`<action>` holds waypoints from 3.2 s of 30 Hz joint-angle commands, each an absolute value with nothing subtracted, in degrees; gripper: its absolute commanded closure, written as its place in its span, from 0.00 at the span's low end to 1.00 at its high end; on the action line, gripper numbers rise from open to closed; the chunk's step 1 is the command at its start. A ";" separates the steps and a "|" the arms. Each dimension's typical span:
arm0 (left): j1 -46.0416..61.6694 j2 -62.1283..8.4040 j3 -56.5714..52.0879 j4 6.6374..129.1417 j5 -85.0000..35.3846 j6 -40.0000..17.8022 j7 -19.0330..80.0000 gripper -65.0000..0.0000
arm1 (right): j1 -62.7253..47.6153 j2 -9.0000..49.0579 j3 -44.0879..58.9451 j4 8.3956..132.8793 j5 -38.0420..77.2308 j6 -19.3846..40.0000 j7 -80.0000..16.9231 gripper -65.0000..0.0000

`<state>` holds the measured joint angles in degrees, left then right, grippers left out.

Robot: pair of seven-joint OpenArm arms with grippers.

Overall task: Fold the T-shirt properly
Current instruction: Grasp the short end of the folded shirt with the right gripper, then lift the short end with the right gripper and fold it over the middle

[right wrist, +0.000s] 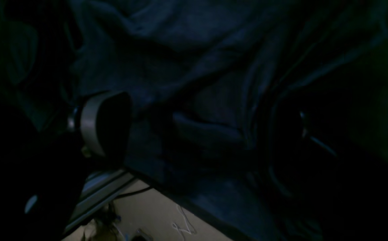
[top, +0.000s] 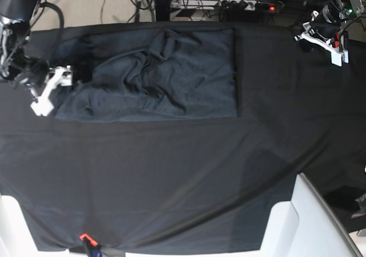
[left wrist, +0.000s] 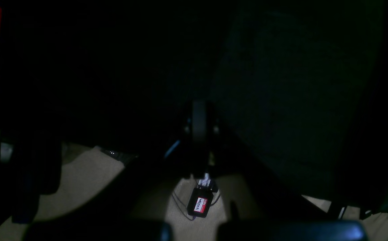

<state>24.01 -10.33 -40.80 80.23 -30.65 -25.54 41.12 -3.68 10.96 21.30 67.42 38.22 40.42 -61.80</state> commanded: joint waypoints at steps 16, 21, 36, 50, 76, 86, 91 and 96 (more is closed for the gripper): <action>24.04 -11.03 -41.10 80.84 -31.43 -25.80 40.22 1.00 | -5.93 8.84 18.42 66.95 36.18 40.00 -65.54 0.32; 24.04 -11.03 -41.10 80.84 -31.43 -25.80 40.22 1.00 | -5.93 8.48 18.33 66.59 35.91 40.00 -65.19 0.44; 24.04 -11.03 -41.10 80.84 -31.43 -25.80 40.22 1.00 | -2.68 7.25 18.77 66.68 36.18 40.00 -65.71 0.97; 24.04 -11.03 -41.10 80.84 -31.43 -25.80 40.22 1.00 | -6.29 1.36 12.79 93.49 36.18 40.00 -75.74 0.99; 24.13 -11.38 -41.19 80.92 -31.43 -25.80 40.22 1.00 | 3.21 1.36 -31.08 83.03 35.91 12.44 -59.47 0.99; 24.40 -12.62 -41.19 81.45 -31.34 -25.80 40.22 1.00 | 5.58 1.27 -37.05 81.80 35.91 8.04 -56.92 0.99; 25.71 -13.93 -41.45 83.03 -31.34 -25.80 40.22 1.00 | 7.60 -0.22 -36.62 77.49 35.91 8.04 -56.84 0.99; 27.65 -14.02 -41.54 86.90 -31.34 -25.80 40.22 1.00 | 8.22 -0.84 -37.05 75.47 35.82 8.04 -55.69 0.99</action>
